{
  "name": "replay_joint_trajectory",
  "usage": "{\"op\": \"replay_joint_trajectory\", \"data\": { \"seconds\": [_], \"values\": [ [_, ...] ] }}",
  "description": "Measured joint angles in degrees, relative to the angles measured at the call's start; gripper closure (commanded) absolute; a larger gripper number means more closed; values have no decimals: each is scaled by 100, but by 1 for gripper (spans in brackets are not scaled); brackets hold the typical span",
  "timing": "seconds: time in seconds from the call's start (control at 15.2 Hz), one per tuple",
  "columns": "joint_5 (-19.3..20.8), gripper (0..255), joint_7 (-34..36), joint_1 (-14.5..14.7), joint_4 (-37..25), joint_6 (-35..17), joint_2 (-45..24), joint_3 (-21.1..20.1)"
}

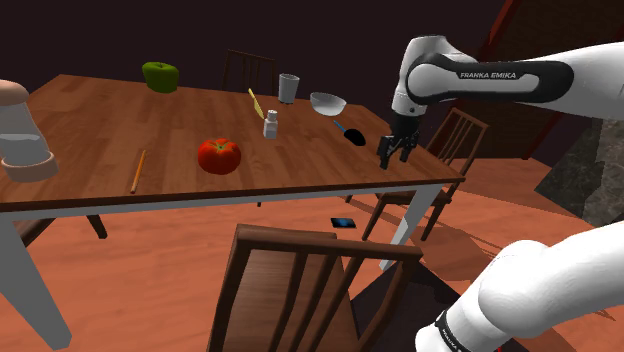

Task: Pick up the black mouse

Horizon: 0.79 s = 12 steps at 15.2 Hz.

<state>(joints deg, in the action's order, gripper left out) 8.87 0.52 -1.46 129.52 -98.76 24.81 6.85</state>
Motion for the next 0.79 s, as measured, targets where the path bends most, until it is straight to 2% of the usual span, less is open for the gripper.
{"op": "replay_joint_trajectory", "data": {
  "seconds": [0.4,0.79],
  "values": [
    [-67,0,-394,-79,-1127,-271,-1231,290],
    [-313,0,-818,-200,-2511,-346,-2551,512]
  ]
}}
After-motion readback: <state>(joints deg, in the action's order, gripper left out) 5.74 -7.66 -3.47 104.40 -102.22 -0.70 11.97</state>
